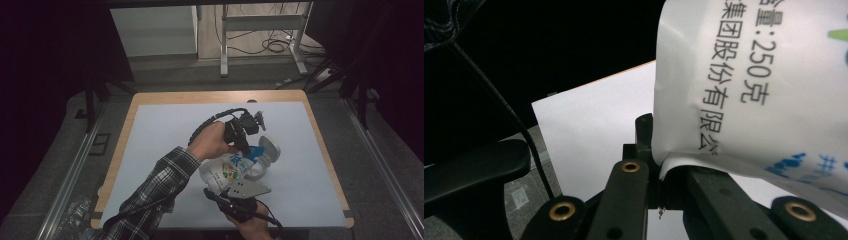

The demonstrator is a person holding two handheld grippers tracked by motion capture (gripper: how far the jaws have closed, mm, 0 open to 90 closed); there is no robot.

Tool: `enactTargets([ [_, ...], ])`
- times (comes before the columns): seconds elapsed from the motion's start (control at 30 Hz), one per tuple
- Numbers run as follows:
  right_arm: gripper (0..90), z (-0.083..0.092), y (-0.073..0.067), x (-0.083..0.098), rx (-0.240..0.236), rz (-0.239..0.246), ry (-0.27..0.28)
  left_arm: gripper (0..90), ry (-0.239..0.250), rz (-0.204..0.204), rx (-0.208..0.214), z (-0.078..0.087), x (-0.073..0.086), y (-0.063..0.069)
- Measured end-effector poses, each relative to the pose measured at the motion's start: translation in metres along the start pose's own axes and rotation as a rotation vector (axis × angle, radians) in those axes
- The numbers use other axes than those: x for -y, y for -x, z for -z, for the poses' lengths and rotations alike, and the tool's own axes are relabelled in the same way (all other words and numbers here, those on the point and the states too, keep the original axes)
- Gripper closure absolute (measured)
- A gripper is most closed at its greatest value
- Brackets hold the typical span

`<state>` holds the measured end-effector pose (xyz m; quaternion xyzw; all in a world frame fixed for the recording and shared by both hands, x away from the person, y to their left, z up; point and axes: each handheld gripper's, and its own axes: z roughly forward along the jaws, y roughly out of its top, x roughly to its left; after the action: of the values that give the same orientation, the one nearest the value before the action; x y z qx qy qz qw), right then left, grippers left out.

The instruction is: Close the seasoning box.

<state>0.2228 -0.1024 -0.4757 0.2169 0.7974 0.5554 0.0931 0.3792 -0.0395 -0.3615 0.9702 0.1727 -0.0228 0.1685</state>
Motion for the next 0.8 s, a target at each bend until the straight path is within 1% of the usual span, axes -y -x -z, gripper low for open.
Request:
enactTargets([
  [0.8, 88.8, 0.0011, 0.0007, -0.0014, 0.000, 0.004, 0.005, 89.2, -0.003, -0.004, -0.004, -0.0014, -0.0020, -0.0004],
])
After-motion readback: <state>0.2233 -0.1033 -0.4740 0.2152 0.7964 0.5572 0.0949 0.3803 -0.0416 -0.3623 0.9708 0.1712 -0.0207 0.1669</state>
